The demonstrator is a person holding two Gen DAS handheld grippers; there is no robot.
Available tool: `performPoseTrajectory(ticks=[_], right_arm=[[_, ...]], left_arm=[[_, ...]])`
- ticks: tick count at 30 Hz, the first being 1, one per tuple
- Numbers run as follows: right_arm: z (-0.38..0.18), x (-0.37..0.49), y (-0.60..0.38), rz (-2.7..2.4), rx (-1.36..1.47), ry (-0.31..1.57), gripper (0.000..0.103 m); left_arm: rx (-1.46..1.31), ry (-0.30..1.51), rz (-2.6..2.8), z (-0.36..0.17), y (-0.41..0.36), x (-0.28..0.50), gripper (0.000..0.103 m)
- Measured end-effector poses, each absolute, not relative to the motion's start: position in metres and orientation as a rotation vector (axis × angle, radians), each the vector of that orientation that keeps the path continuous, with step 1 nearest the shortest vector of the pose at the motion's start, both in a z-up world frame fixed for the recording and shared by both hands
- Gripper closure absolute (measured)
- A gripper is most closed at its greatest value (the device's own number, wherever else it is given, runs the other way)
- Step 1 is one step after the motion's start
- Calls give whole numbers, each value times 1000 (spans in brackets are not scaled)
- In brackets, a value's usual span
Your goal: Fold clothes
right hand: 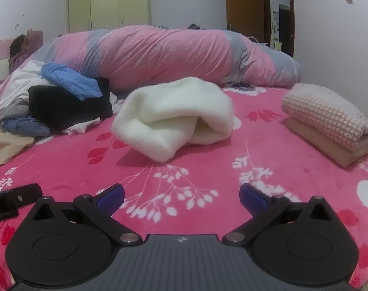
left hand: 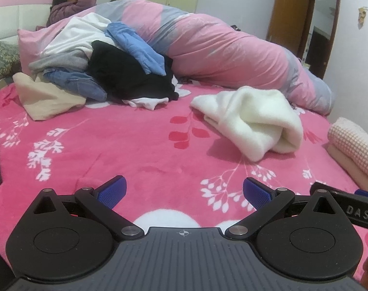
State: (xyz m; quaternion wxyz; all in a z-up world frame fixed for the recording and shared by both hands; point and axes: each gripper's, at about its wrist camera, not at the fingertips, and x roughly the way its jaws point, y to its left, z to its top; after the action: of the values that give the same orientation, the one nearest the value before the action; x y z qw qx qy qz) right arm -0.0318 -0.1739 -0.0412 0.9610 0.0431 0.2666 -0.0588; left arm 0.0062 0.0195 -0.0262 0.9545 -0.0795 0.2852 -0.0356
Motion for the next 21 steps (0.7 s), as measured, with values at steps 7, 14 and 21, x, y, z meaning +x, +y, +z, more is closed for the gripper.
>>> performPoseTrajectory(ticks=[7,14,21], right_arm=[[-24,-16,-208,-99,43,465,0],[43,14,-260,-125,57,219,0],[15,108,-293,-44,86,301,0]], left_arm=[[-139,514,-115,-12,14,39,0],[-86,383,-163,24,-4,103,0],[-9,506,-214,-23,-40,185,0]])
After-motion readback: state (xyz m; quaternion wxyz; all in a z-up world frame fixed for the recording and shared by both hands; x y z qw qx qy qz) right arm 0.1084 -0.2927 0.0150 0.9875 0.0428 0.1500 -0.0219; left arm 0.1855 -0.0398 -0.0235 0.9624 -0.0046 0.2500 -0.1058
